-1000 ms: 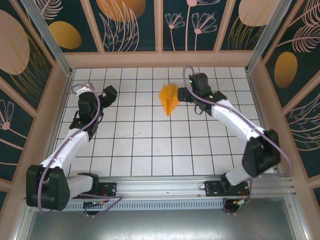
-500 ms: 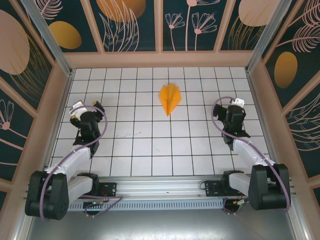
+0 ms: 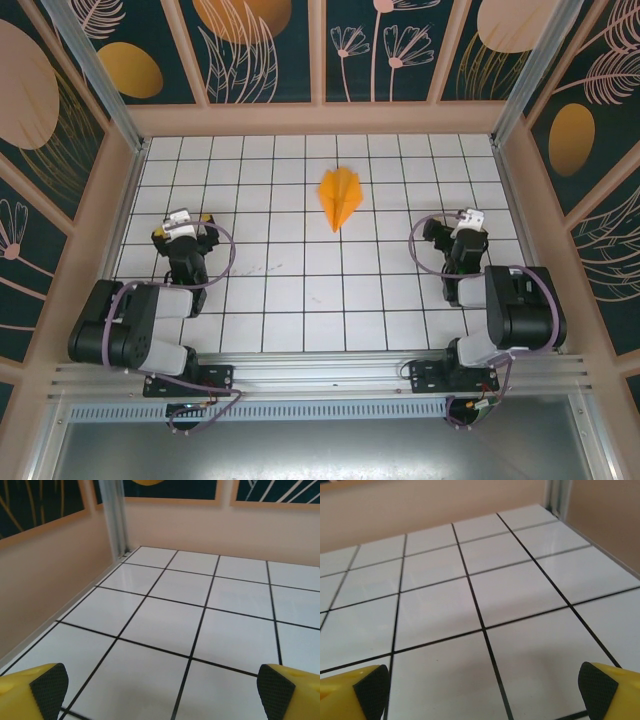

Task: Fold a paper plane with a square sheet of paper (fold left side to right side)
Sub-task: Reset both arms

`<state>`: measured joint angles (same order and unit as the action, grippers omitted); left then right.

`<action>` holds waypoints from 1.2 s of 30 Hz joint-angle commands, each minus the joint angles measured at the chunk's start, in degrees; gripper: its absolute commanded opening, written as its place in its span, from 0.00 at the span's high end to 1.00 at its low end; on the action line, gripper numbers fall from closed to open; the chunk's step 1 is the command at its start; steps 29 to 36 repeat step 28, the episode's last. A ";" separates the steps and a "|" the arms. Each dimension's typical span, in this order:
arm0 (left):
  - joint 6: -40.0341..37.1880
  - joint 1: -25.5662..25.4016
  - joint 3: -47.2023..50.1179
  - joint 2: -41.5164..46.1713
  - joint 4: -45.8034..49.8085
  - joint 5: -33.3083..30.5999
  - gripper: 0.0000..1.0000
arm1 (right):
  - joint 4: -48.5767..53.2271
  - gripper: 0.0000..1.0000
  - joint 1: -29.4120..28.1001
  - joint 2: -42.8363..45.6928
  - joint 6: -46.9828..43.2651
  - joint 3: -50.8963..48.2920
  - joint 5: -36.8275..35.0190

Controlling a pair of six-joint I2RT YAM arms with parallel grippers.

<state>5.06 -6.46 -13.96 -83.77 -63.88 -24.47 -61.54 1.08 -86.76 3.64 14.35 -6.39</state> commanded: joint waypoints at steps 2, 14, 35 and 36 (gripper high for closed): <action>-2.27 2.48 2.51 -1.62 -11.94 9.58 0.01 | -12.90 0.01 0.84 -1.62 -2.45 -2.39 5.31; -0.99 3.71 1.56 -3.58 -11.77 10.43 0.01 | -9.79 0.01 0.67 -1.55 -2.76 -0.99 6.43; -1.09 3.72 1.65 -3.55 -11.88 10.49 0.01 | -9.74 0.01 0.68 -1.49 -2.71 -0.99 6.57; -1.09 3.72 1.65 -3.55 -11.88 10.49 0.01 | -9.74 0.01 0.68 -1.49 -2.71 -0.99 6.57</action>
